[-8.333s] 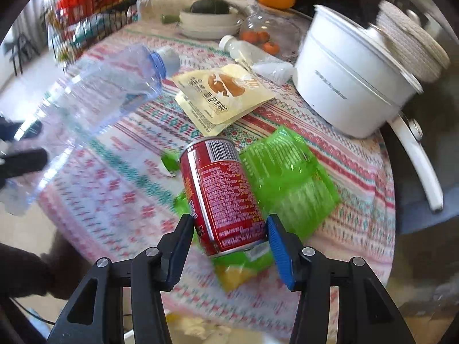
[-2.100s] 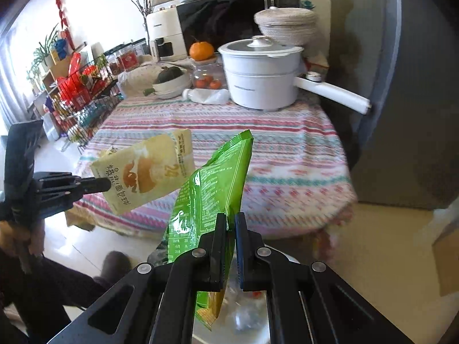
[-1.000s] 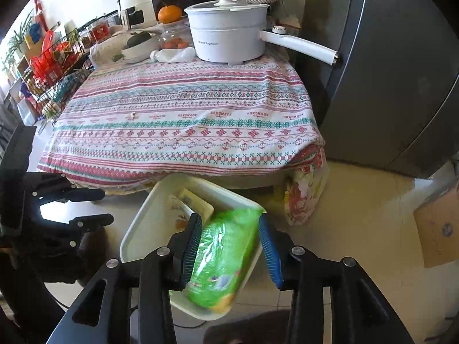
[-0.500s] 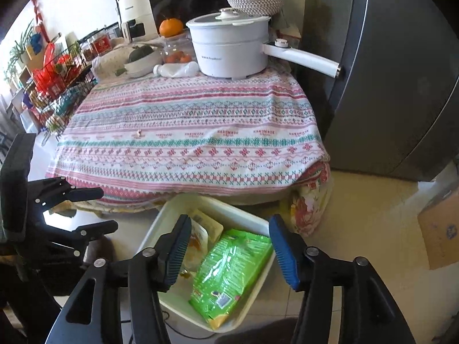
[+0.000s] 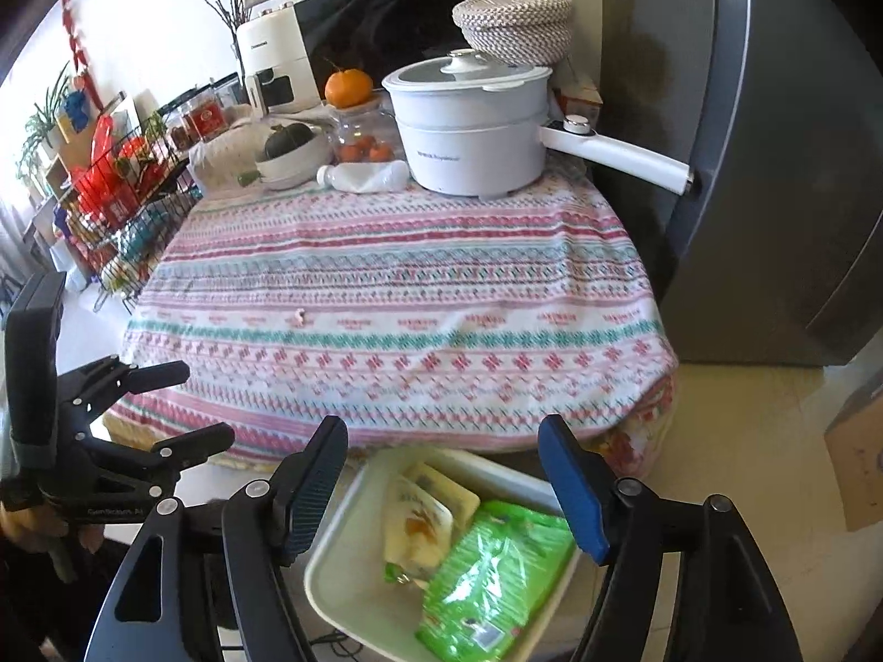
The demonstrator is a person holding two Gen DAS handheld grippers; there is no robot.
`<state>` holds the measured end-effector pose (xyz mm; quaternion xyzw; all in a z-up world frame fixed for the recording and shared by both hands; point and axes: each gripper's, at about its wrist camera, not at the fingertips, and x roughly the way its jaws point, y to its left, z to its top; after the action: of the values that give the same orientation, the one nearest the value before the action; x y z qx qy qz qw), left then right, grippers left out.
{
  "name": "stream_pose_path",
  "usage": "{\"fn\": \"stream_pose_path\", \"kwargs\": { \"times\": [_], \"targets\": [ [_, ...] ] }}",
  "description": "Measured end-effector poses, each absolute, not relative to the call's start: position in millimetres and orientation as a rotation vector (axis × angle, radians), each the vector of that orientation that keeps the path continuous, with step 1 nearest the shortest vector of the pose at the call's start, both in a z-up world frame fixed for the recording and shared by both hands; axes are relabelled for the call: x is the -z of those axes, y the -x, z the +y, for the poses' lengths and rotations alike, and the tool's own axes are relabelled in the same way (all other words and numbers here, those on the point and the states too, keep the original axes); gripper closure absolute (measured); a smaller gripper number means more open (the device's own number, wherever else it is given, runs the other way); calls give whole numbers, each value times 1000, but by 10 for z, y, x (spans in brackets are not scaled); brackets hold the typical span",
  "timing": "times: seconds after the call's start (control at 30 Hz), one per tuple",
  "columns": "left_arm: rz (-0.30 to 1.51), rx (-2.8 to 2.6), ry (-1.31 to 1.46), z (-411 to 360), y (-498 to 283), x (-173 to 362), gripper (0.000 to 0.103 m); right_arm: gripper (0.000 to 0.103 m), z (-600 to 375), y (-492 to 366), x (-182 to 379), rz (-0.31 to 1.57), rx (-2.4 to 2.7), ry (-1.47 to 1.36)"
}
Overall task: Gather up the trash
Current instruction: 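Bring the left tool back over the table toward the small white bottle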
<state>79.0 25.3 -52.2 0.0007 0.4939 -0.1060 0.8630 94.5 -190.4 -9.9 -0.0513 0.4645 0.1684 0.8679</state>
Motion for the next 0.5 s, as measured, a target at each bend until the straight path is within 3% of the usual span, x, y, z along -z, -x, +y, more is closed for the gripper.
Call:
{"fn": "stream_pose_path", "kwargs": {
  "times": [0.5],
  "targets": [
    [1042, 34, 191, 1034, -1033, 604, 19, 28, -1385, -1250, 149, 960, -362, 136]
  ]
}}
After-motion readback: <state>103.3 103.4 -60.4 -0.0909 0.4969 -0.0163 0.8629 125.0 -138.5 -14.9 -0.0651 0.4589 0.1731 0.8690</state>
